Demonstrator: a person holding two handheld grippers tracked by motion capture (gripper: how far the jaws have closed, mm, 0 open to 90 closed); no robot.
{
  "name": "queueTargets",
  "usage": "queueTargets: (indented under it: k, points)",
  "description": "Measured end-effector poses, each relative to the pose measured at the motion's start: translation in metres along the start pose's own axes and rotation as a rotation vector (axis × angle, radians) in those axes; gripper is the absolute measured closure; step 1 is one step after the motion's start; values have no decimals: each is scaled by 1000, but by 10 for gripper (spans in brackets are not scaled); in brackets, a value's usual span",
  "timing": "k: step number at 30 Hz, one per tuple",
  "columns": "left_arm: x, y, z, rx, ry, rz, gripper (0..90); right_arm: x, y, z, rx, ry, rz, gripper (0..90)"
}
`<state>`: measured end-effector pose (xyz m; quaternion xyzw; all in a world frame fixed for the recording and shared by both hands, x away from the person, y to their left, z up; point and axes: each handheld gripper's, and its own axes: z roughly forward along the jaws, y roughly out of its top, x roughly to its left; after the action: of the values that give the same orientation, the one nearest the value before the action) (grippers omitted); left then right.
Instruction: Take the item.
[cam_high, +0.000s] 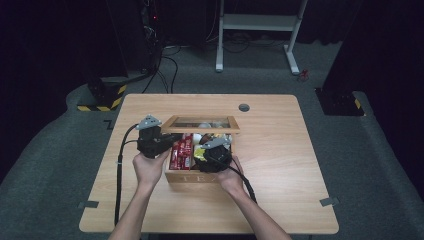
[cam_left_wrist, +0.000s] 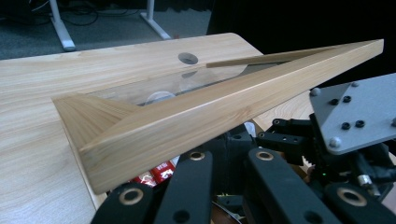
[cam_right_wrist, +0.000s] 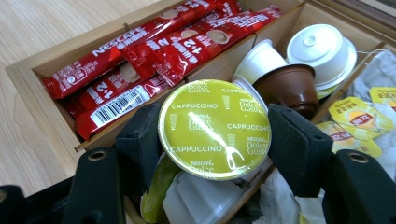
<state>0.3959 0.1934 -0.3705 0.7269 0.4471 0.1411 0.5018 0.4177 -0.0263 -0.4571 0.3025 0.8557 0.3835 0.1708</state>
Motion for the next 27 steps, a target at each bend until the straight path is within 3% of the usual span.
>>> queueTargets:
  k: [10, 27]
  points:
    - [0, 0, 0, -1, -3, 4, 900, -6, -2, -16, -50, 1, 33, 381]
    - [0, 0, 1, -3, -6, 2, 900, -18, -4, -37, -76, 15, 77, 382]
